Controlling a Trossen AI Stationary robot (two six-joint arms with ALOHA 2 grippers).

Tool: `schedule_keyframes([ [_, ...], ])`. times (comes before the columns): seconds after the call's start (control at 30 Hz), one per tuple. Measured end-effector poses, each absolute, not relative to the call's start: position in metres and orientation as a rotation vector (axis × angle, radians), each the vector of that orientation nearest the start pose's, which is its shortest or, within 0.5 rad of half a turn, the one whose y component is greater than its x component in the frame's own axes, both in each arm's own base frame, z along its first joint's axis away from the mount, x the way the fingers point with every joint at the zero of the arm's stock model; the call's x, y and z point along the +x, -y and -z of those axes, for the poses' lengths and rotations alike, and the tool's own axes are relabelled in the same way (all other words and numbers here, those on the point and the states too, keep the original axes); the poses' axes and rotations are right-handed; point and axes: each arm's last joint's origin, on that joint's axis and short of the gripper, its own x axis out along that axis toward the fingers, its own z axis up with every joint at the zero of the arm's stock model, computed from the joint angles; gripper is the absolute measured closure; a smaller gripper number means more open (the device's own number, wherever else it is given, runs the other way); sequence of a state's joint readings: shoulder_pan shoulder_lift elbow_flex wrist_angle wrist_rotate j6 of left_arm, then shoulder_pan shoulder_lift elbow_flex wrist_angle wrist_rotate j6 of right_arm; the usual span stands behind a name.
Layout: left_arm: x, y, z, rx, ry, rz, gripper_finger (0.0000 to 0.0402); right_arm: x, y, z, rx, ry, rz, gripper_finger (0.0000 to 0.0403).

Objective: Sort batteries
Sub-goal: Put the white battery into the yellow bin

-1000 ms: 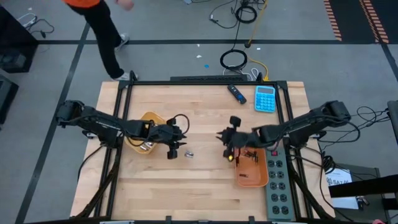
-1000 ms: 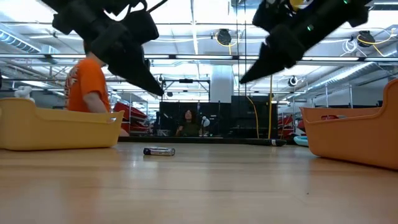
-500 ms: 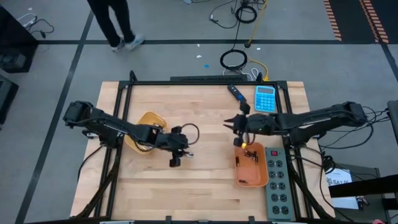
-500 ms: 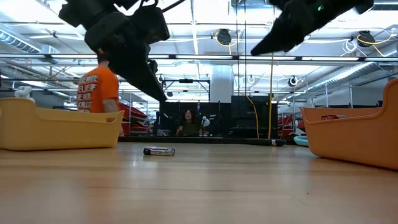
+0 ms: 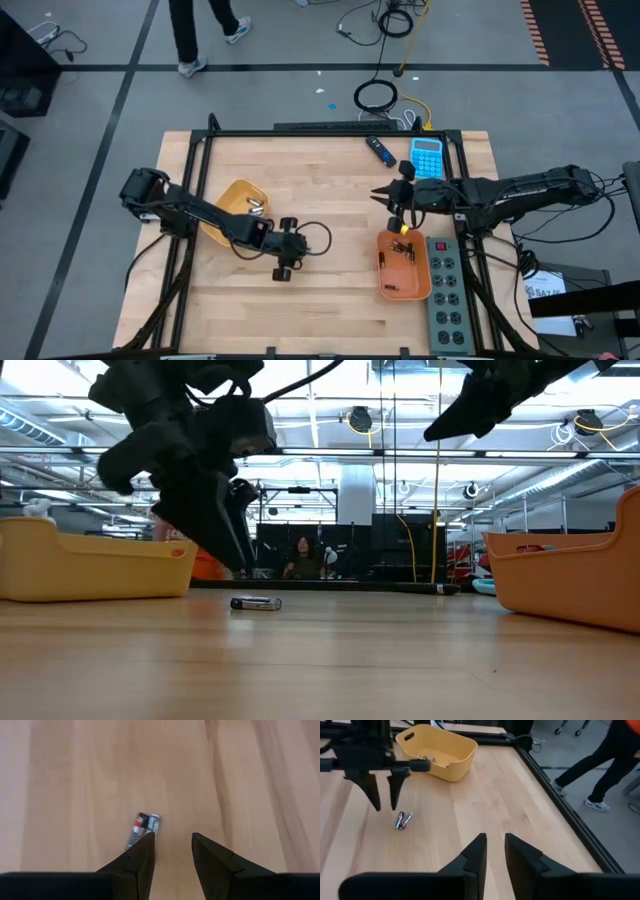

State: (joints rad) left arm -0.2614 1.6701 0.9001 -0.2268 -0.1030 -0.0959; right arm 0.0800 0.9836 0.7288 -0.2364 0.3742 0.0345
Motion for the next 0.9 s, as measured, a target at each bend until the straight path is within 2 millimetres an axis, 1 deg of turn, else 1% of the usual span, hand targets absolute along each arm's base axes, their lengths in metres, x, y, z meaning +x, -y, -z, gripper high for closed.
schedule_keyframes([
  [0.13, 0.304, 0.088, -0.152, 0.129, -1.006, 0.155, 0.0263, 0.208, -0.006, -0.272, -0.068, -0.502, 0.300, 0.0344],
  [0.23, 0.303, 0.092, -0.148, 0.156, -1.018, 0.181, 0.0263, 0.208, -0.006, -0.272, -0.064, -0.502, 0.301, 0.0344],
  [0.5, 0.310, 0.086, -0.132, 0.173, -1.043, 0.121, 0.0263, 0.208, -0.006, -0.272, -0.048, -0.498, 0.305, 0.0344],
  [0.9, 0.314, 0.088, -0.134, 0.261, -0.976, 0.114, 0.0263, 0.208, -0.006, -0.272, -0.046, -0.501, 0.303, 0.0344],
])
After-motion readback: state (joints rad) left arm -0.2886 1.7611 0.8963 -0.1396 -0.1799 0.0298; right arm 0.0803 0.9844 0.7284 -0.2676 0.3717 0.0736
